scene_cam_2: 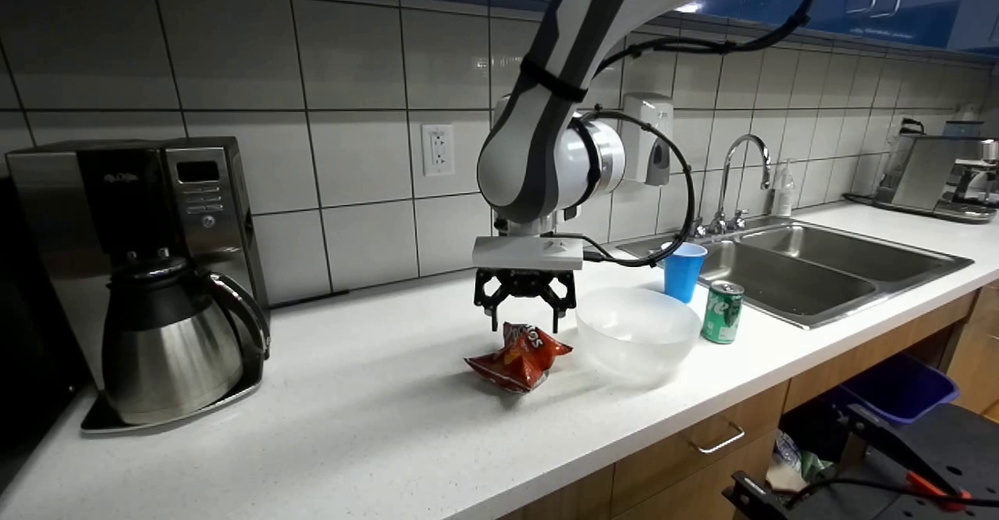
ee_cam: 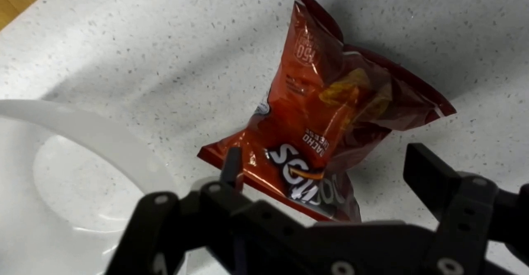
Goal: Put the red packet in the bowl.
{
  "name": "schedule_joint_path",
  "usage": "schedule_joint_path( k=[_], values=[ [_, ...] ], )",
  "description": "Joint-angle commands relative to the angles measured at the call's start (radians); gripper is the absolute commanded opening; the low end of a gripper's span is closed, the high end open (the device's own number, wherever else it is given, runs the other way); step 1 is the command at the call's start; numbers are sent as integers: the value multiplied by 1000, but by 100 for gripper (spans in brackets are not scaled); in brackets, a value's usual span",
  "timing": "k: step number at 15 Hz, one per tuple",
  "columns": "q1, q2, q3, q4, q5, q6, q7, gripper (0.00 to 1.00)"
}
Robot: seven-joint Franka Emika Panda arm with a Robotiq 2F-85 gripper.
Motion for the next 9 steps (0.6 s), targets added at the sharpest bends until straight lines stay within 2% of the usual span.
schedule_joint_path(
  k=[1,7,8,9],
  values=[
    [35,32,-29,37,-17,-10,42,100],
    [53,63,-42,58,-16,-13,41,100],
    [54,65,-43,60,-15,-12,40,75],
    [56,67,-45,62,-15,-13,40,74]
  ],
)
